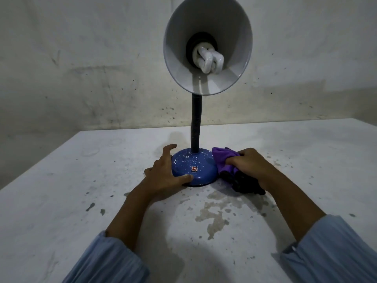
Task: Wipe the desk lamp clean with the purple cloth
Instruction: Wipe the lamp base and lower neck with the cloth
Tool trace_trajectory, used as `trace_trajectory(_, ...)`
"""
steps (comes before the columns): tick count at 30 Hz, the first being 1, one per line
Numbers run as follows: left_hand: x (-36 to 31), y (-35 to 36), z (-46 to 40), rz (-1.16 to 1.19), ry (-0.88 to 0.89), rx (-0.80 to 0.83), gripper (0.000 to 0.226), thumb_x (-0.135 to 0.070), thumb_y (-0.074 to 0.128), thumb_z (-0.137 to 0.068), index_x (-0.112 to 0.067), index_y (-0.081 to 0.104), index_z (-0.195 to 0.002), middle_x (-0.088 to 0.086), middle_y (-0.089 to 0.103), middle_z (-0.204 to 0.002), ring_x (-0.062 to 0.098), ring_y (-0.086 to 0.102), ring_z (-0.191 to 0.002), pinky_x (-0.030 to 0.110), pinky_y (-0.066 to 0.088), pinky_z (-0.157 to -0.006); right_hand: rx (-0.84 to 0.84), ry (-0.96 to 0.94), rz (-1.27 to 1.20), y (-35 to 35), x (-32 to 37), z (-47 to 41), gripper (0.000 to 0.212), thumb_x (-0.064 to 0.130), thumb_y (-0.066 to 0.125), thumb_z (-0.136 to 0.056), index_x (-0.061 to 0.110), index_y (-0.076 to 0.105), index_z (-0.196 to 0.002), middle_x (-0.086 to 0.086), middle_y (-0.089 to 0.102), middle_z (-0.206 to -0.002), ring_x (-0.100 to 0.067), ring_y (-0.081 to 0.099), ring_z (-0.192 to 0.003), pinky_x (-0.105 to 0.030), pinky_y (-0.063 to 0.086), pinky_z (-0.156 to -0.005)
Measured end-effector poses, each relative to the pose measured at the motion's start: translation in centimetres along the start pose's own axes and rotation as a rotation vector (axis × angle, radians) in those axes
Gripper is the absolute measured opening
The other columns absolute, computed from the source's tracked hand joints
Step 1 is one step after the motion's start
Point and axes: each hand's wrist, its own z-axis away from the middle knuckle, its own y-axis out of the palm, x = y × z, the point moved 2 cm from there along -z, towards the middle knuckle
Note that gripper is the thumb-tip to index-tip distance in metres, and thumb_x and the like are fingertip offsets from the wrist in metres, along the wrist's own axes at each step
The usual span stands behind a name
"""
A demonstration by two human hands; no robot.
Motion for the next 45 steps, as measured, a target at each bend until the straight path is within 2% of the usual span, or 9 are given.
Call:
trace_trajectory(6,0.6,-0.1,-0.6,0.163,-0.007,-0.015,0.049,-0.033,0.054,-0.089,-0.049,0.018,-0.119,0.002,0.045,-0.138,0.015,0.047,-0.103,0.052,0.037,-0.104,0.320,0.033,-0.150,1.1,1.3,1.2,0.010,0.017,0.069,-0.076,0.012,0.066,-0.069,-0.007,0.064,-0.061,-0.017,0.061,-0.053,-0.024,0.050,-0.052)
trace_trajectory(10,0.6,-0.3,-0.6,0.175,-0.016,-0.035,0.035,-0.028,0.040,-0.095,-0.048,0.019,-0.116,0.004,0.044,-0.139,0.022,0.050,-0.110,0.053,0.035,-0.105,0.410,-0.093,-0.112,3.2,1.9,2.0,0.015,0.015,0.076,-0.072,0.013,0.071,-0.085,-0.012,0.070,-0.082,-0.021,0.066,-0.073,-0.031,0.054,-0.070)
trace_trajectory(22,0.6,-0.1,-0.5,0.149,-0.053,-0.035,0.033,-0.030,0.039,-0.095,-0.048,0.019,-0.114,0.002,0.045,-0.140,0.026,0.049,-0.118,0.054,0.032,-0.106,-0.154,-0.110,0.305,-1.1,0.6,0.2,0.022,0.033,0.074,-0.068,0.015,0.065,-0.078,-0.001,0.059,-0.064,-0.011,0.054,-0.058,-0.021,0.034,-0.045)
trace_trajectory(25,0.5,-0.1,-0.5,0.154,-0.046,-0.032,0.033,-0.030,0.040,-0.095,-0.048,0.019,-0.114,0.002,0.045,-0.139,0.025,0.050,-0.116,0.054,0.033,-0.106,-0.094,-0.146,0.210,-0.8,1.0,0.2,0.016,0.030,0.074,-0.069,0.019,0.064,-0.074,0.001,0.059,-0.063,-0.010,0.054,-0.058,-0.020,0.035,-0.047)
trace_trajectory(29,0.4,-0.2,-0.4,0.143,-0.035,-0.019,0.041,-0.034,0.049,-0.090,-0.049,0.019,-0.113,0.000,0.047,-0.136,0.016,0.047,-0.102,0.054,0.034,-0.105,0.201,-0.138,0.094,0.2,1.5,0.9,0.009,0.022,0.074,-0.071,0.019,0.069,-0.078,-0.005,0.066,-0.071,-0.015,0.059,-0.063,-0.023,0.046,-0.057)
trace_trajectory(36,-0.2,0.1,0.1,0.026,-0.020,-0.004,0.085,-0.066,0.065,-0.062,-0.041,0.017,-0.127,-0.001,0.042,-0.140,0.023,0.048,-0.118,0.053,0.033,-0.106,-0.314,-0.159,0.202,-0.7,-0.3,-0.5,0.014,0.024,0.067,-0.077,0.015,0.059,-0.083,-0.001,0.056,-0.069,-0.018,0.053,-0.066,-0.024,0.036,-0.055)
trace_trajectory(39,-0.3,0.3,0.5,-0.009,-0.009,-0.009,0.104,-0.076,0.065,-0.048,-0.039,0.014,-0.131,-0.003,0.038,-0.143,0.024,0.046,-0.124,0.052,0.035,-0.105,-0.208,-0.328,0.081,-0.2,0.3,-0.6,0.008,0.015,0.063,-0.080,0.021,0.059,-0.084,0.003,0.061,-0.075,-0.017,0.058,-0.072,-0.023,0.039,-0.058)
trace_trajectory(42,-0.3,0.4,0.7,-0.016,0.006,-0.014,0.105,-0.078,0.065,-0.045,-0.043,0.012,-0.128,-0.003,0.037,-0.143,0.023,0.045,-0.124,0.051,0.033,-0.107,0.005,-0.467,0.164,0.8,0.9,0.0,0.029,0.001,0.056,-0.077,0.026,0.067,-0.087,0.004,0.066,-0.080,-0.014,0.060,-0.074,-0.022,0.046,-0.062)
trace_trajectory(45,-0.4,0.4,0.7,-0.024,0.003,-0.026,0.100,-0.075,0.069,-0.049,-0.046,0.011,-0.126,-0.003,0.037,-0.143,0.023,0.044,-0.124,0.051,0.031,-0.107,-0.103,-0.495,0.365,0.7,0.3,-0.1,0.033,0.001,0.052,-0.071,0.022,0.069,-0.090,-0.002,0.069,-0.086,-0.021,0.061,-0.079,-0.035,0.052,-0.070)
